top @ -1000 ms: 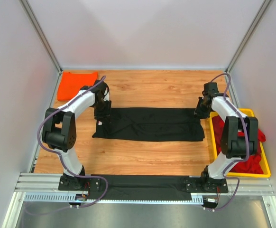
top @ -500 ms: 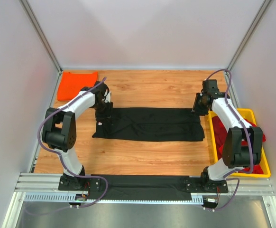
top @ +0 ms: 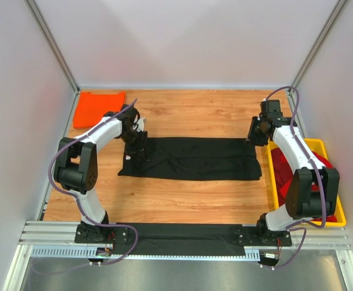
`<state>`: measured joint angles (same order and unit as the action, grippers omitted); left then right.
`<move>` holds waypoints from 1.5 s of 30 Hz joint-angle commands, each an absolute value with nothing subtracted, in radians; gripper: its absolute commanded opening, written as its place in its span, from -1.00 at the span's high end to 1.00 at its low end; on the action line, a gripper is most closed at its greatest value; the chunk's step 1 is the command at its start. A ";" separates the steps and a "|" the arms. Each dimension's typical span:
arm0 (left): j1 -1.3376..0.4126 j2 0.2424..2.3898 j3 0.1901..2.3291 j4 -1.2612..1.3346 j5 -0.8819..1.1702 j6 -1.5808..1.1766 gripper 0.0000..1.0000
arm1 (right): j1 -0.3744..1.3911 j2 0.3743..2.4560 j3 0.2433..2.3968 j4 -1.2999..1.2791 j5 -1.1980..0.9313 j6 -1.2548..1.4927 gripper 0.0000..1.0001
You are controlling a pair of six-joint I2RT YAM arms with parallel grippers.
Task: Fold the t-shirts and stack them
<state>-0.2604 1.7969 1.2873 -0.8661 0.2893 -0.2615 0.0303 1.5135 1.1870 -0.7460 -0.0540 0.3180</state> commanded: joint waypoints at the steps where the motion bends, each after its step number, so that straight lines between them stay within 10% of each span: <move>1: -0.264 1.744 1.279 -0.848 0.380 -0.227 0.08 | 0.034 1.477 1.230 -0.756 -0.057 0.324 0.43; 19: -0.236 1.896 1.416 -0.957 0.075 -0.245 0.09 | 0.048 1.468 1.230 -0.759 -0.048 0.311 0.41; 45: -0.236 1.784 1.301 -0.868 0.371 -0.245 0.16 | 0.048 1.437 1.216 -0.761 -0.052 0.322 0.40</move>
<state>-0.2394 1.8698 1.3106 -0.9028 0.2817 -0.2550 0.0448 1.4715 1.1961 -0.7658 -0.0536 0.3176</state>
